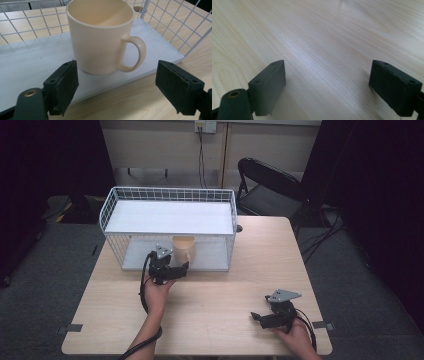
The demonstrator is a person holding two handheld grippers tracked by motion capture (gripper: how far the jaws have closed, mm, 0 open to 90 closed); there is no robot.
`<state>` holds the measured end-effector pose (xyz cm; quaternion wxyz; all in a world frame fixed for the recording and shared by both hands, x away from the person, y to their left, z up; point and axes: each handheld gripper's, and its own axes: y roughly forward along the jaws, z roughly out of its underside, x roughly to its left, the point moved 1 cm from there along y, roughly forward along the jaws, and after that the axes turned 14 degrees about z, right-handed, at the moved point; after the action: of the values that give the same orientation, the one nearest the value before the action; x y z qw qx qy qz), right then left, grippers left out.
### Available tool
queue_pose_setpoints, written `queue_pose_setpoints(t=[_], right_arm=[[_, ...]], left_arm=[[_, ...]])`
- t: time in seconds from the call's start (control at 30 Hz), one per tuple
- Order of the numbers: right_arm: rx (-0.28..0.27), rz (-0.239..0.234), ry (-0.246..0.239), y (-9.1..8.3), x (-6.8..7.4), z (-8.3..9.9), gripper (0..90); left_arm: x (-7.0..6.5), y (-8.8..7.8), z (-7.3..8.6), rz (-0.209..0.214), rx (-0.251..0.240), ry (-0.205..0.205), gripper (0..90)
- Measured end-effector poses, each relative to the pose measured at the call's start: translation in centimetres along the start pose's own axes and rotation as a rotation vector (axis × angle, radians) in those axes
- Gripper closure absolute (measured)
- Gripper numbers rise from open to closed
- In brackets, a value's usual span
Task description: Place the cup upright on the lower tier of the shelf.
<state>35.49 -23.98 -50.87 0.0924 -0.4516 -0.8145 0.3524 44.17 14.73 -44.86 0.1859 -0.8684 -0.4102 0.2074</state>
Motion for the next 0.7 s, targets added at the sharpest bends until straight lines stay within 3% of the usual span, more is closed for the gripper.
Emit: queue_pose_setpoints(t=[0.17,0.3,0.7], right_arm=[[0.000,0.000,0.000,0.0,0.0,0.0,13.2],[0.000,0.000,0.000,0.0,0.0,0.0,13.2],[0.000,0.000,0.000,0.0,0.0,0.0,13.2]], left_arm=[[-0.1,-0.6,0.1,0.022,-0.012,0.001,17.4],[0.0,-1.3,0.2,0.038,0.000,0.019,16.3],[0.8,-3.2,0.9,0.072,0.018,0.022,15.0]])
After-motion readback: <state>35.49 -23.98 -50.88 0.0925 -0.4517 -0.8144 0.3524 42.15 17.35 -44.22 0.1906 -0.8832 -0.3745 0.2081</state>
